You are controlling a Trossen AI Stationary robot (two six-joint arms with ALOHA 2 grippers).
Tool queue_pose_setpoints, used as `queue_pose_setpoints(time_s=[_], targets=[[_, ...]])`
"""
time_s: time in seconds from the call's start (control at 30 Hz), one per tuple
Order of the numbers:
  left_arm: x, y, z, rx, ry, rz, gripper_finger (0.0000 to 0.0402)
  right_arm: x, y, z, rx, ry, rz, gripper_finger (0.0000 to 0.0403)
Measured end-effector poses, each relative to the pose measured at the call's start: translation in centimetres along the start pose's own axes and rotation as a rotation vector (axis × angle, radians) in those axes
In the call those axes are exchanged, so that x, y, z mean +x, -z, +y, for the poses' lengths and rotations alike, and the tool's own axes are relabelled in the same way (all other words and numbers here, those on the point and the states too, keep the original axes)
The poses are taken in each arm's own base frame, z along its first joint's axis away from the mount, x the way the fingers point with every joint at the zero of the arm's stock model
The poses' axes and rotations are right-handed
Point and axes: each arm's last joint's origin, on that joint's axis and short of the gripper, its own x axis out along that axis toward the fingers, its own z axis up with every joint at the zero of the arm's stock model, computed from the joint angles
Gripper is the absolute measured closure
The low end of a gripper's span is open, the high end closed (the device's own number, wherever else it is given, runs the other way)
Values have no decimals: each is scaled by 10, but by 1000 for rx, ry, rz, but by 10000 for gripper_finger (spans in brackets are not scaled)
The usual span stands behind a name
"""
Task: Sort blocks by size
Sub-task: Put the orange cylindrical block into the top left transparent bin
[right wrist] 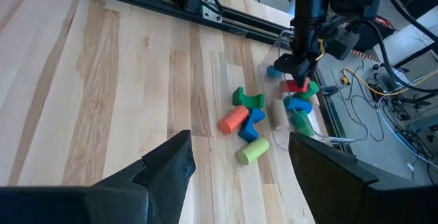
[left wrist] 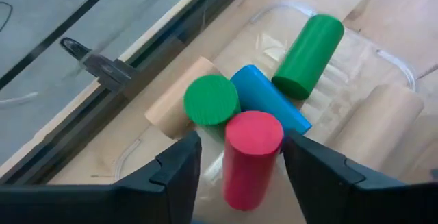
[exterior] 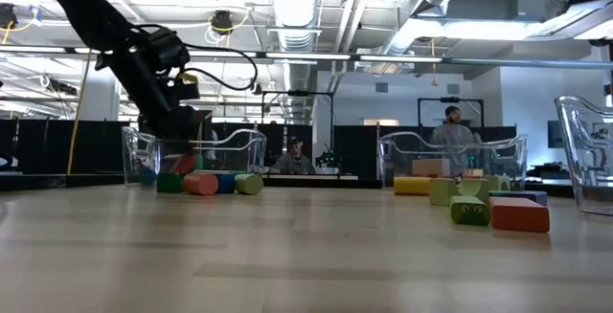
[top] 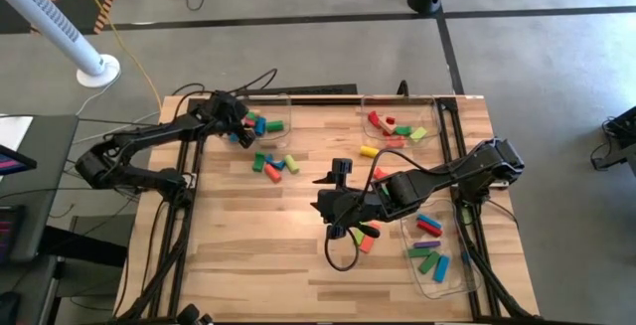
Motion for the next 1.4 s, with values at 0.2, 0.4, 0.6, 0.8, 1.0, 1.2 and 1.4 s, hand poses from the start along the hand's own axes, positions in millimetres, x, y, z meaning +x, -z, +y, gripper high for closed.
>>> queue_pose_setpoints(time_s=[0.2, 0.4, 0.6, 0.8, 1.0, 1.2, 1.4], targets=[[-11, -6, 1, -17, 13, -68, 186, 0, 0, 0, 0, 0, 0, 128], [-42, -16, 2, -29, 22, -214, 186, 0, 0, 0, 0, 0, 0, 128], [-82, -23, -4, -33, 86, -390, 186, 1, 0, -2, 3, 5, 2, 128], [-116, -20, -19, -13, 221, -506, 186, 3, 0, -5, 8, 11, 6, 128], [-137, -10, -43, 81, 417, -512, 186, 4, 1, -6, 11, 15, 8, 128], [-147, 3, -73, 255, 633, -457, 186, 4, -1, -6, 18, 15, -3, 128], [-160, 17, -105, 423, 813, -416, 186, 4, -7, -7, 64, 19, -64, 128]])
